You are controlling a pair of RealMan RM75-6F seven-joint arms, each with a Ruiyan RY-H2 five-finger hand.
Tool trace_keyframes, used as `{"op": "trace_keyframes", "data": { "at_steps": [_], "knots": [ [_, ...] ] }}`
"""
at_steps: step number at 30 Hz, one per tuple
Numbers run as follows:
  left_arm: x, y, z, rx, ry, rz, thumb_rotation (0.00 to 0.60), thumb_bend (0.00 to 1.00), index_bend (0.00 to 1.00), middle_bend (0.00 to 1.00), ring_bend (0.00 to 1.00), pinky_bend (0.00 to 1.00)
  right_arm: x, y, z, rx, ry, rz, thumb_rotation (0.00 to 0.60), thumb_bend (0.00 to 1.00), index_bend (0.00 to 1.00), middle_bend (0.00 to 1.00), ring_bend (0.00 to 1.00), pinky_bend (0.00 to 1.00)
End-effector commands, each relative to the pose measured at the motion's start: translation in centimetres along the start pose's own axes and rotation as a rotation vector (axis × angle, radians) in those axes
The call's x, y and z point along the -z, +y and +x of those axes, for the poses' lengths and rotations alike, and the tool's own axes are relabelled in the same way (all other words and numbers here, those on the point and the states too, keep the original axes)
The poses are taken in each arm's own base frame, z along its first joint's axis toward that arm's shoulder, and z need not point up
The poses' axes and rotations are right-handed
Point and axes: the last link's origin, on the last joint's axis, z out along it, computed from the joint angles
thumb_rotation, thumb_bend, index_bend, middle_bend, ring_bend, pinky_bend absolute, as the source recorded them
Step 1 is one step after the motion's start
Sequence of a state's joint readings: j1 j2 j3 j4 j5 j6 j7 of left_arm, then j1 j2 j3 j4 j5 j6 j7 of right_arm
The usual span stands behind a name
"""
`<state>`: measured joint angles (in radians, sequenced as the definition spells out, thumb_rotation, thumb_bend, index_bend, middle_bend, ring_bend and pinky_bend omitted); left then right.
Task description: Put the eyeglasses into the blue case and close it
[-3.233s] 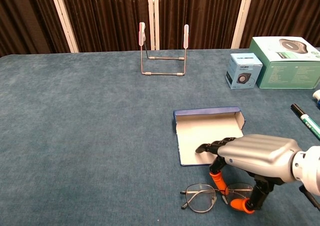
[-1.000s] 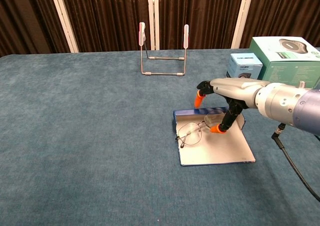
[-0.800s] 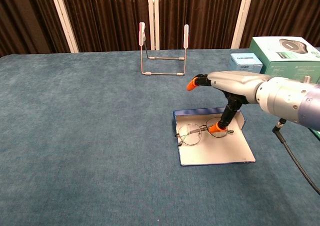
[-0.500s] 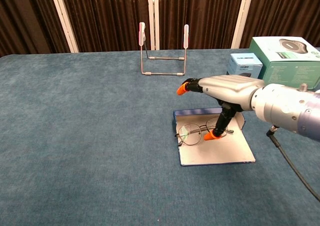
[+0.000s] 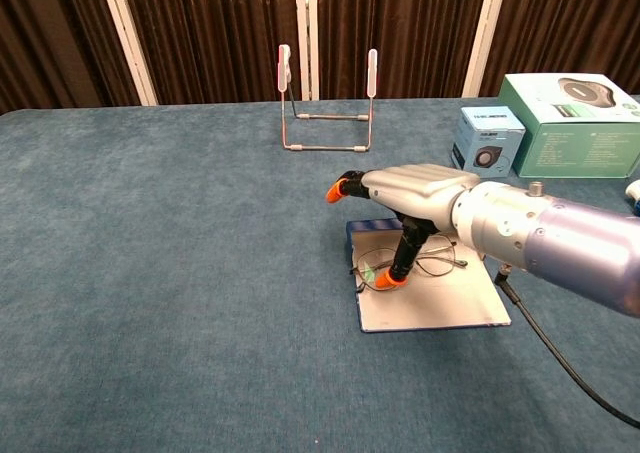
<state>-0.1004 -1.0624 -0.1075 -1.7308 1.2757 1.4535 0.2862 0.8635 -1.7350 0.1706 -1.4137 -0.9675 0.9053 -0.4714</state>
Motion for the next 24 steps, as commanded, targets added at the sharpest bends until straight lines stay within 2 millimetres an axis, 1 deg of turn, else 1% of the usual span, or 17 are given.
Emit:
{"op": "trace_keyframes", "data": {
  "at_steps": [1, 6, 10, 14, 20, 24],
  "knots": [
    [-0.1, -0.1, -0.1, 0.0, -0.002, 0.003, 0.6, 0.0, 0.0, 0.0, 0.0, 0.0, -0.6, -0.2, -0.1, -0.009, -0.004, -0.005, 0.6, 0.05, 0.13, 0.0, 0.0, 0.0],
    [-0.2, -0.3, -0.1, -0.001, -0.005, 0.013, 0.6, 0.0, 0.0, 0.0, 0.0, 0.0, -1.4, 0.2, -0.2, -0.003, 0.001, -0.026, 0.6, 0.05, 0.13, 0.0, 0.0, 0.0],
    [-0.4, -0.4, -0.3, -0.002, -0.01, 0.019, 0.6, 0.0, 0.0, 0.0, 0.0, 0.0, -2.1, 1.4, 0.4, 0.011, 0.023, -0.06, 0.6, 0.05, 0.13, 0.0, 0.0, 0.0],
    [-0.5, -0.4, -0.3, -0.002, -0.013, 0.02, 0.6, 0.0, 0.0, 0.0, 0.0, 0.0, -2.3, 2.3, 0.9, 0.028, 0.039, -0.081, 0.6, 0.05, 0.13, 0.0, 0.0, 0.0],
    [-0.4, -0.3, -0.3, -0.003, -0.014, 0.017, 0.6, 0.0, 0.0, 0.0, 0.0, 0.0, -2.3, 3.5, 1.4, 0.05, 0.054, -0.112, 0.6, 0.05, 0.14, 0.0, 0.0, 0.0],
    [-0.4, -0.2, -0.3, -0.003, -0.014, 0.016, 0.6, 0.0, 0.0, 0.0, 0.0, 0.0, -1.4, 3.5, 2.1, 0.034, 0.062, -0.089, 0.6, 0.05, 0.14, 0.0, 0.0, 0.0]
  ]
}}
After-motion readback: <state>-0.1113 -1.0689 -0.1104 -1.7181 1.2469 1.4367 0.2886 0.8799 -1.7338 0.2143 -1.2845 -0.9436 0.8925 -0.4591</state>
